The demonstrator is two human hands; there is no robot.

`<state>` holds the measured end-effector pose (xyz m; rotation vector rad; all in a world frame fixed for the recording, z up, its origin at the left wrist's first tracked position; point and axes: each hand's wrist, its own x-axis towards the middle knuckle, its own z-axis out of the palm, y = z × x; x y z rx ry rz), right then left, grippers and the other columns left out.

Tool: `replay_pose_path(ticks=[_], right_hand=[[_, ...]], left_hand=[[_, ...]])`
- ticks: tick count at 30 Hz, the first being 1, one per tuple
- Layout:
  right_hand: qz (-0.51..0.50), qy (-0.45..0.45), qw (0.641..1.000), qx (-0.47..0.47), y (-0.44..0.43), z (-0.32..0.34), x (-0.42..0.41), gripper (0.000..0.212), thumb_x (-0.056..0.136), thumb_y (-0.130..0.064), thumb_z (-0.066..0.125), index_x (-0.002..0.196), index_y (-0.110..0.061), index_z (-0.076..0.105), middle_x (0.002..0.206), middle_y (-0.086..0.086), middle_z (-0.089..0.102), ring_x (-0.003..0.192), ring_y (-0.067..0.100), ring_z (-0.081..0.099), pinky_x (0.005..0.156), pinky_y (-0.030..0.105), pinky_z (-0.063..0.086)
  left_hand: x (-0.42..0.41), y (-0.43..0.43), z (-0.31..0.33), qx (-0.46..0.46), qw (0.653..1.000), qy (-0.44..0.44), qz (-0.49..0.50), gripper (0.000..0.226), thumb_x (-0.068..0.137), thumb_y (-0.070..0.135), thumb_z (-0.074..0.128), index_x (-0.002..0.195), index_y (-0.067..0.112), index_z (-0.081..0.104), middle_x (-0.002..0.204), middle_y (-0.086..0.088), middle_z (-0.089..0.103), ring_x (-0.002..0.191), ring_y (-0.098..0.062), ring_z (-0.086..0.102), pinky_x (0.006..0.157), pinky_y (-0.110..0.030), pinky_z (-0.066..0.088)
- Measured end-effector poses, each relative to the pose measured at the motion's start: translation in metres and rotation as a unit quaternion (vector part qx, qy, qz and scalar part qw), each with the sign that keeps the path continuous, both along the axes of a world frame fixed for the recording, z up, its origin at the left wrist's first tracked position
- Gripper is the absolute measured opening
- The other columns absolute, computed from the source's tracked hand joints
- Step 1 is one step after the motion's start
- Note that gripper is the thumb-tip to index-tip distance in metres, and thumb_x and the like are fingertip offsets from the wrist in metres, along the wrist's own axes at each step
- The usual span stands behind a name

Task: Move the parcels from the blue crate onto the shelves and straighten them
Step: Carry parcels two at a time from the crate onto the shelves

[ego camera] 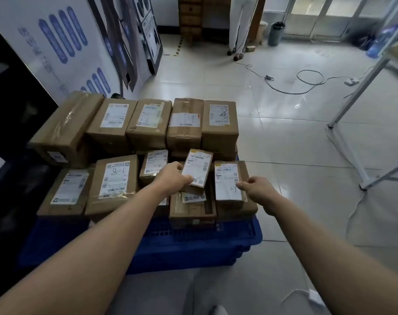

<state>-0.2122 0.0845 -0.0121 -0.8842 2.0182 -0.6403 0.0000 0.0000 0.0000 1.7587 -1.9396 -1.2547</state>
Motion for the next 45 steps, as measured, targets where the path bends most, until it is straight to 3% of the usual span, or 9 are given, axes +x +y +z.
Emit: replay_pose_path(ticks=[4,9,13,20,27,30,34,40,45], right_hand=[[-0.017,-0.052,0.998,0.025,-0.013,-0.033,-0.005,0.045,0.093,-0.030,0.057,0.128,-0.004,0.049,0.125,0.010,0.058,0.091,0.015,0.056,0.058,0.019,0.044],[-0.040,-0.095,0.994,0.037,-0.024,-0.058,-0.007,0.053,0.092,-0.033,0.059,0.135,-0.005,0.044,0.132,0.011,0.054,0.117,0.025,0.054,0.087,0.033,0.048],[-0.044,-0.143,0.989,0.022,-0.029,-0.070,-0.008,0.053,0.091,-0.030,0.060,0.137,-0.010,0.043,0.135,0.009,0.053,0.122,0.026,0.051,0.104,0.044,0.043],[-0.088,-0.150,0.985,-0.011,-0.035,-0.075,-0.009,0.045,0.094,-0.019,0.056,0.135,-0.010,0.042,0.134,0.012,0.052,0.117,0.028,0.055,0.099,0.043,0.048],[-0.165,-0.280,0.945,-0.041,-0.032,-0.064,-0.008,0.049,0.091,-0.008,0.059,0.136,-0.012,0.039,0.127,0.016,0.054,0.105,0.029,0.060,0.090,0.044,0.054],[-0.178,-0.328,0.925,-0.075,-0.029,-0.045,-0.005,0.053,0.089,-0.005,0.061,0.136,-0.013,0.040,0.124,0.016,0.056,0.104,0.032,0.061,0.087,0.045,0.055],[-0.161,-0.363,0.908,-0.133,-0.027,0.000,0.010,0.060,0.087,-0.004,0.062,0.140,-0.014,0.036,0.121,0.016,0.057,0.100,0.031,0.063,0.076,0.041,0.058],[-0.096,-0.399,0.893,-0.183,-0.029,0.095,0.048,0.058,0.084,0.002,0.062,0.134,-0.017,0.040,0.113,0.012,0.062,0.099,0.031,0.065,0.080,0.047,0.058],[-0.032,-0.418,0.889,-0.185,-0.031,0.183,0.103,0.048,0.080,0.002,0.066,0.125,-0.004,0.050,0.110,0.018,0.067,0.094,0.030,0.069,0.078,0.044,0.059]], left_hand=[[-0.010,-0.016,-0.032,-0.024,0.999,-0.019,0.023,0.059,0.088,0.026,0.065,0.138,0.010,0.041,0.128,-0.009,0.056,0.090,-0.011,0.048,0.069,-0.025,0.039],[-0.021,-0.032,-0.063,-0.007,0.999,-0.001,0.042,0.046,0.088,0.029,0.064,0.127,0.008,0.049,0.105,0.000,0.058,0.072,-0.004,0.050,0.059,-0.020,0.038],[-0.026,-0.040,-0.077,0.060,0.997,0.010,0.045,0.045,0.086,0.030,0.067,0.122,0.007,0.054,0.117,-0.007,0.063,0.101,-0.020,0.059,0.078,-0.031,0.046],[-0.030,-0.039,-0.092,0.121,0.986,0.079,0.079,0.059,0.083,0.026,0.070,0.132,0.013,0.039,0.125,-0.009,0.057,0.113,-0.025,0.056,0.097,-0.043,0.047],[-0.027,-0.037,-0.084,0.176,0.947,0.233,0.133,0.043,0.085,0.027,0.066,0.117,0.023,0.038,0.114,-0.009,0.056,0.102,-0.024,0.058,0.078,-0.041,0.052],[-0.021,-0.037,-0.063,0.147,0.940,0.265,0.155,0.036,0.087,0.026,0.063,0.117,0.022,0.044,0.115,-0.010,0.055,0.105,-0.026,0.057,0.083,-0.043,0.053],[-0.003,-0.032,-0.011,0.115,0.923,0.325,0.171,0.026,0.085,0.019,0.062,0.106,0.023,0.046,0.112,-0.012,0.058,0.101,-0.027,0.060,0.074,-0.040,0.055],[0.054,-0.018,0.094,0.111,0.899,0.396,0.149,0.046,0.080,0.006,0.059,0.125,0.013,0.049,0.113,-0.012,0.066,0.101,-0.026,0.064,0.071,-0.034,0.053],[0.122,0.008,0.189,0.053,0.892,0.416,0.167,0.031,0.079,-0.002,0.054,0.103,0.016,0.063,0.087,-0.002,0.075,0.079,-0.016,0.069,0.065,-0.027,0.053]])
